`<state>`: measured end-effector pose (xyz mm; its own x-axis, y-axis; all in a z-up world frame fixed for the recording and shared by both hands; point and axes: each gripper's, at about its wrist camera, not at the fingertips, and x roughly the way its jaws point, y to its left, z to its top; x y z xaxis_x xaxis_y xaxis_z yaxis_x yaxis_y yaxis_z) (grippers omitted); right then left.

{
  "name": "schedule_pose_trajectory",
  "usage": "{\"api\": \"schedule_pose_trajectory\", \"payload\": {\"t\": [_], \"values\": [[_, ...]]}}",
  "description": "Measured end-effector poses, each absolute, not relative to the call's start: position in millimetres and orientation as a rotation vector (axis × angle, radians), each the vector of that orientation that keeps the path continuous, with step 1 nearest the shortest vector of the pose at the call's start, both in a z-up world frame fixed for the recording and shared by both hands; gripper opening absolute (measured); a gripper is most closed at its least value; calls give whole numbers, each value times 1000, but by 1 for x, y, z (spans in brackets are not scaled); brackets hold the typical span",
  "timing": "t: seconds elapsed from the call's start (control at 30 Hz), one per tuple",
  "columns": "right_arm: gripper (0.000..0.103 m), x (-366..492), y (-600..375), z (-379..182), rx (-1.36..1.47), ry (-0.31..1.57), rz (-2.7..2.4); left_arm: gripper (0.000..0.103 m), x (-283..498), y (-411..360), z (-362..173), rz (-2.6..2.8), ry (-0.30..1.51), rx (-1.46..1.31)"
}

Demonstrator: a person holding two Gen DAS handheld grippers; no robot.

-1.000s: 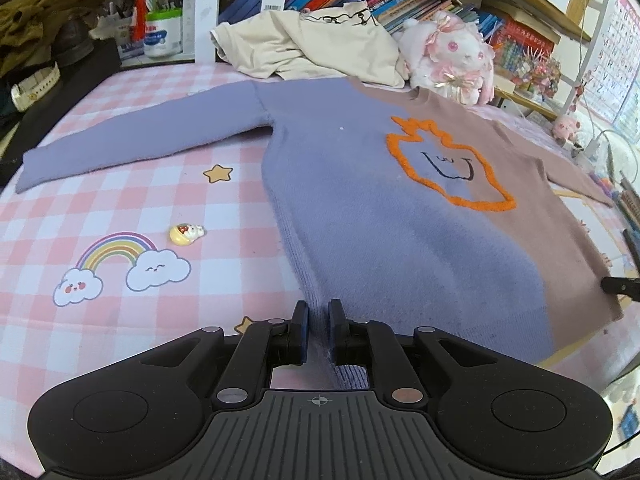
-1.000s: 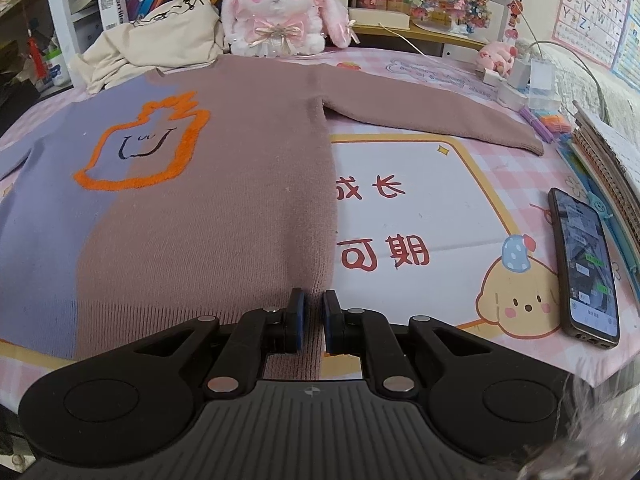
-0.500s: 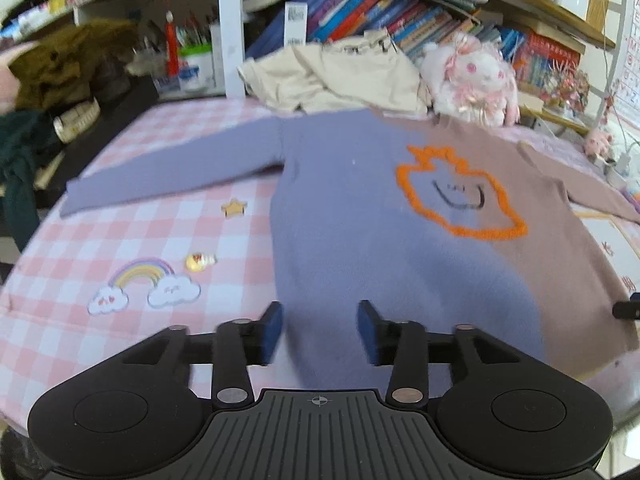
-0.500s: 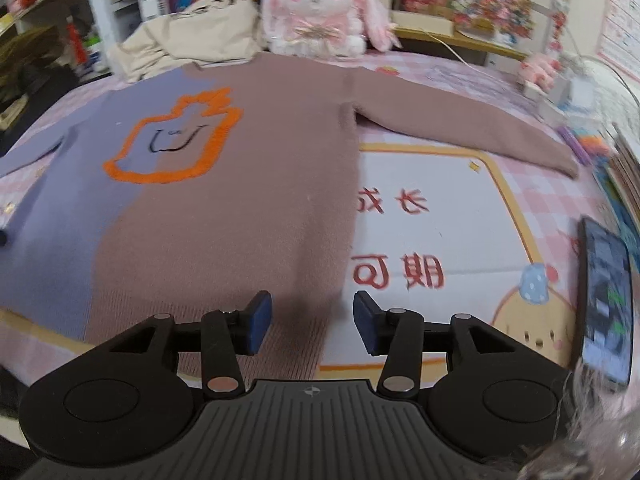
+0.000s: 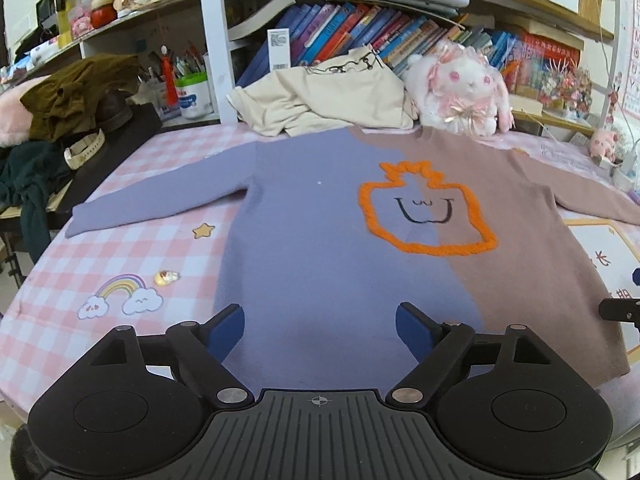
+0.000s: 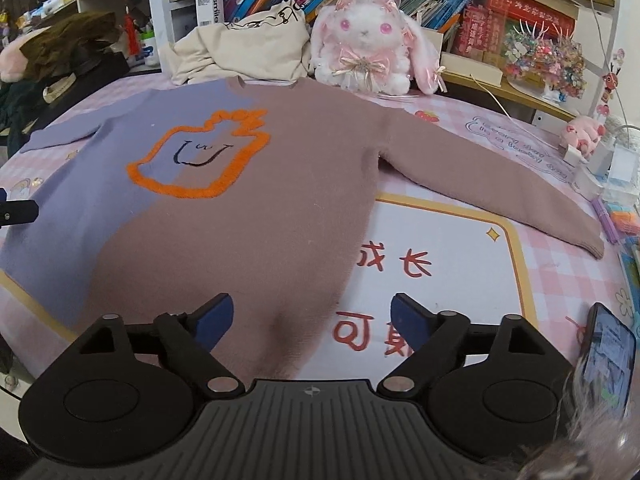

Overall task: Fold clothes
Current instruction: 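Move the left gripper over the lavender sleeve cuff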

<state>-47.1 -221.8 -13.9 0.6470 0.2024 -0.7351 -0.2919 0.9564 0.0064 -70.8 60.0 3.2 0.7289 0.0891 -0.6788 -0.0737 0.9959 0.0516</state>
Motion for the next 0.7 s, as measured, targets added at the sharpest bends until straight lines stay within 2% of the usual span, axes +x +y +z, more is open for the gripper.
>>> {"api": "schedule_pose_trajectory", "payload": {"t": [0.2,0.7], "values": [[97,-45,-230,-16,-123,818,289,91,-73,42,4,100,763,58],[98,-54,-195,-15,-123,828,192,91,-62,64,0,-32,755,140]]}}
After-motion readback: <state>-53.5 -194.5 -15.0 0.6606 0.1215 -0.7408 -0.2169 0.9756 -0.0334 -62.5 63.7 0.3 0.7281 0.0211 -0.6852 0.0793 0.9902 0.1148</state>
